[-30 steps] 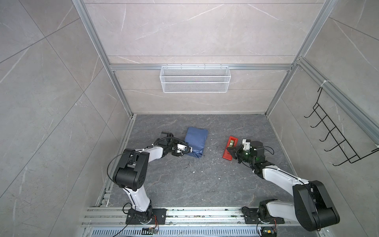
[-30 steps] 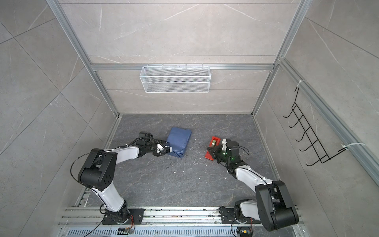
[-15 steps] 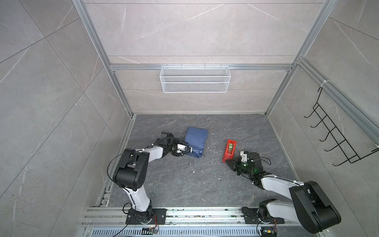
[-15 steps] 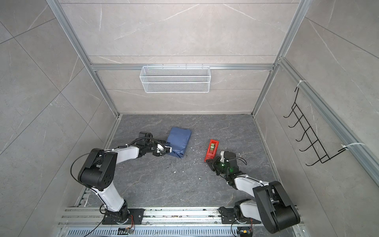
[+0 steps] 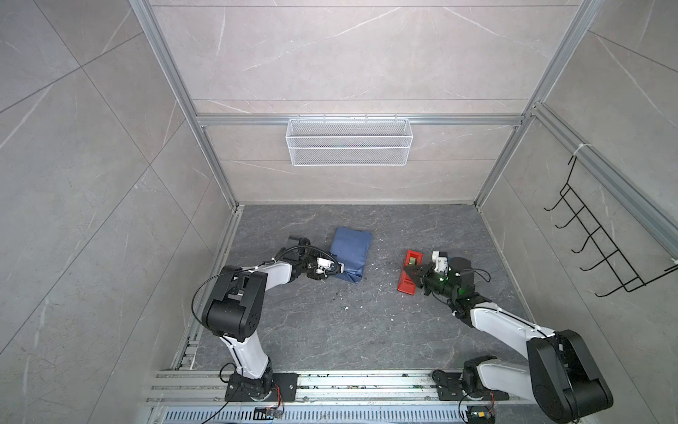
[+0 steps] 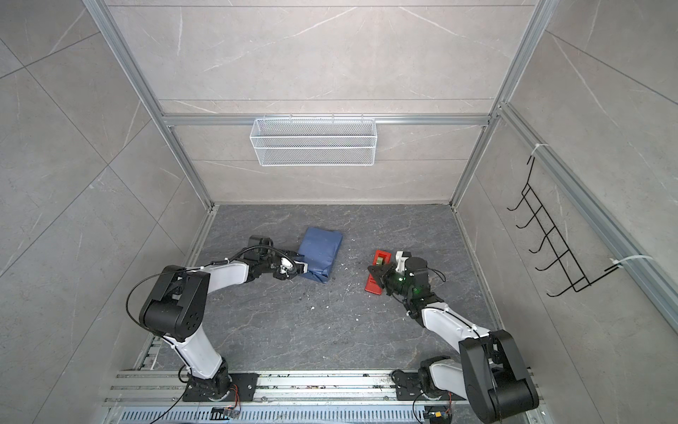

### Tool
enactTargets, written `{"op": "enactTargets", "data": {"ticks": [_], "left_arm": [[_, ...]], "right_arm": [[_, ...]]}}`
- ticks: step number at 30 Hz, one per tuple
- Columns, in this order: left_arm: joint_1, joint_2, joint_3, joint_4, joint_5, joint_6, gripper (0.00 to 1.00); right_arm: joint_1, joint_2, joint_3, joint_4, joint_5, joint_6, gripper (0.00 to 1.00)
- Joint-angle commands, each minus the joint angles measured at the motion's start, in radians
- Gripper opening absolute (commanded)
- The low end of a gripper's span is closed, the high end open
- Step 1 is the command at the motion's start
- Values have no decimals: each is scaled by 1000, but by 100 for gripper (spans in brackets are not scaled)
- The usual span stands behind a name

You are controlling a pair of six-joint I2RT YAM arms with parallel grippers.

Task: Wrap a gift box in wrapping paper
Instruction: Tear off the tape with the cutter.

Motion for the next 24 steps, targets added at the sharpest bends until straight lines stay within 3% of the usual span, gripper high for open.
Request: {"op": "enactTargets", "data": {"ticks": [1, 8, 15, 24], "left_arm": [[-20, 73, -45, -192, -64, -12, 58], [-21, 74, -53, -186, -64, -7, 58], [-21, 72, -51, -184, -66, -9, 58], [-21, 67, -47, -197, -68, -7, 59]], "right_arm": [[-51, 46, 76, -8, -35, -42, 0], [-112, 136, 208, -33, -89, -60, 0], [-112, 82, 274, -123, -95, -79, 0], [-113, 171, 107, 14, -91, -52, 0]]}}
